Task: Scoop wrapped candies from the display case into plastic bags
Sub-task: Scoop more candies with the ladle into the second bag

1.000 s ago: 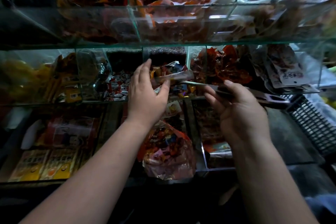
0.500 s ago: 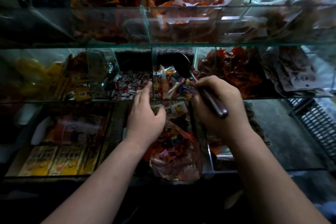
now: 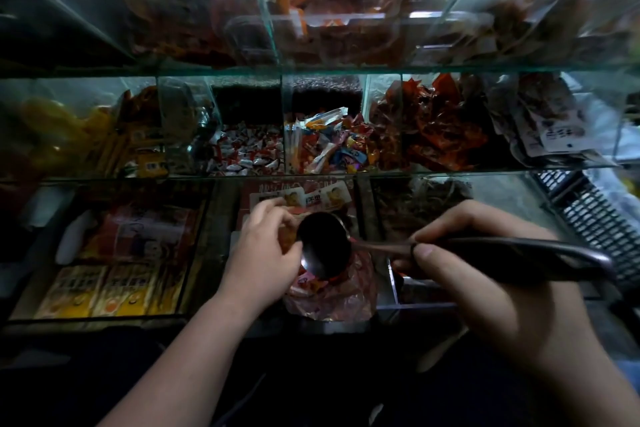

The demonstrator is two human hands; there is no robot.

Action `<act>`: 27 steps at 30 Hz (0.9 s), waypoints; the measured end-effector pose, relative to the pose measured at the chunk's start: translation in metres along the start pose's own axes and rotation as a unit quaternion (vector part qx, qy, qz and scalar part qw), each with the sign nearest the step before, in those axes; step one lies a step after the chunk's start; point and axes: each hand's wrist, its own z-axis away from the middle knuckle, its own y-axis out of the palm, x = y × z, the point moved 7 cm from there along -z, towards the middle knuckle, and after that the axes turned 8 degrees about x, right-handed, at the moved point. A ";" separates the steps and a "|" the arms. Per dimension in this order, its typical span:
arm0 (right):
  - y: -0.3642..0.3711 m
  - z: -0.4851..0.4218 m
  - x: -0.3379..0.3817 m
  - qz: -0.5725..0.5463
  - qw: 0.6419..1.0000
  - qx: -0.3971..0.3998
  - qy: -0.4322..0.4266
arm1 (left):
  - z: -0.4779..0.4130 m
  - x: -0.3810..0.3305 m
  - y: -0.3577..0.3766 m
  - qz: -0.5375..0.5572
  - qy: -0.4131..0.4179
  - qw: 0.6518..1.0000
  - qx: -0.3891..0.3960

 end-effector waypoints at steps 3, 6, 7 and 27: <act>0.037 -0.001 -0.025 0.020 0.996 0.081 0.034 | 0.013 0.020 0.005 -0.050 -0.048 0.997 0.015; 0.092 -0.015 -0.065 0.063 0.986 0.149 0.028 | 0.022 0.035 0.012 -0.090 -0.093 0.991 0.039; 0.110 -0.015 -0.077 0.067 0.984 0.167 0.016 | 0.024 0.039 0.013 -0.088 -0.100 0.990 0.038; 0.147 0.010 -0.166 -0.336 0.865 -0.107 0.357 | 0.037 0.053 0.014 0.040 -0.106 0.993 0.032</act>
